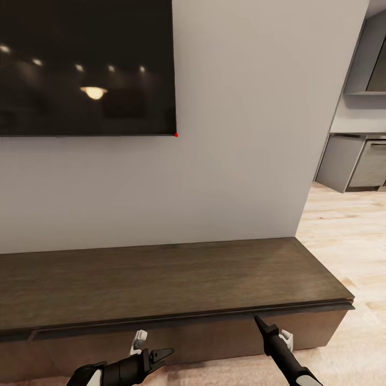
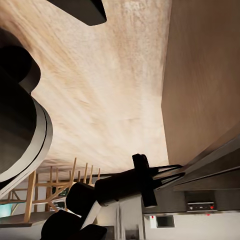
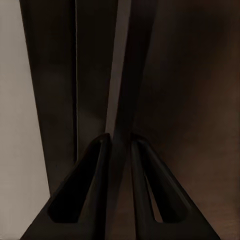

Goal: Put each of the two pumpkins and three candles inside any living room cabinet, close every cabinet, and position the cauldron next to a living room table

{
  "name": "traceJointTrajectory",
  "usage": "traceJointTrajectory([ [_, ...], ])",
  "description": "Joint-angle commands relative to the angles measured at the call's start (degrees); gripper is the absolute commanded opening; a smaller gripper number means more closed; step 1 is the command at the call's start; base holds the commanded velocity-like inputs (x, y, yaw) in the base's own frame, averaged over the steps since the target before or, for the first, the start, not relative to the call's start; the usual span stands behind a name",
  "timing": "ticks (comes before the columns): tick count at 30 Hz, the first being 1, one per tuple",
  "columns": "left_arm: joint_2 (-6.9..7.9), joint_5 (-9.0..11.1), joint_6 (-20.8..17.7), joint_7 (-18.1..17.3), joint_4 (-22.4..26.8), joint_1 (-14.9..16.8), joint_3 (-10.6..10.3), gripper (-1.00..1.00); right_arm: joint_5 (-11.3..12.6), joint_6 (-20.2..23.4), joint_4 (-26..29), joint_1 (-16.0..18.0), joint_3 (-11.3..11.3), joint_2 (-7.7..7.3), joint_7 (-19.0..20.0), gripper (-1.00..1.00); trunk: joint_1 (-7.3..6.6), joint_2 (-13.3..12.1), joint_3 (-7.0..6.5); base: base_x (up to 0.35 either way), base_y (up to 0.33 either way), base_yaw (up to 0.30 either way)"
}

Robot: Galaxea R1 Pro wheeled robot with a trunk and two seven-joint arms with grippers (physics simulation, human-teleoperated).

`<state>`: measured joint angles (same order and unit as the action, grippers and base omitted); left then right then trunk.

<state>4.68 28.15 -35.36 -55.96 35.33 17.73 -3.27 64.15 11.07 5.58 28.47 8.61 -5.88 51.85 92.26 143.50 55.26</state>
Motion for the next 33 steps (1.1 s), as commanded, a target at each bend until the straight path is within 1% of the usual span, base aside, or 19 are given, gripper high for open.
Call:
traceJointTrajectory([
  [1, 0.06, 0.5, -0.42, 0.06, 0.0, 0.03, -0.25, 1.0, 0.66, 1.23, 0.23, 0.08, 0.99, 0.01, 0.54, -1.0, -0.02, 0.03, 0.04, 0.0, 0.0, 0.0],
  [8, 0.06, 0.5, -0.33, 0.06, 0.0, 0.03, -0.25, 1.0, 0.71, 1.23, 0.23, 0.08, 0.99, 0.0, 0.49, -1.0, -0.02, 0.03, 0.04, -0.001, 0.0, 0.0],
  [19, -0.03, 0.42, -0.25, 0.06, 0.0, 0.03, -0.28, 1.0, 0.63, 1.23, 0.23, 0.09, 0.98, 0.0, 0.36, -1.0, -0.02, 0.03, 0.04, -0.081, 0.0, 0.0],
  [33, 0.06, 0.42, -0.24, 0.06, 0.0, 0.03, -0.27, 1.0, 0.54, 0.93, 0.49, 0.09, 1.0, 0.0, 0.54, -1.0, -0.02, 0.03, 0.04, -0.177, 0.0, 0.0],
])
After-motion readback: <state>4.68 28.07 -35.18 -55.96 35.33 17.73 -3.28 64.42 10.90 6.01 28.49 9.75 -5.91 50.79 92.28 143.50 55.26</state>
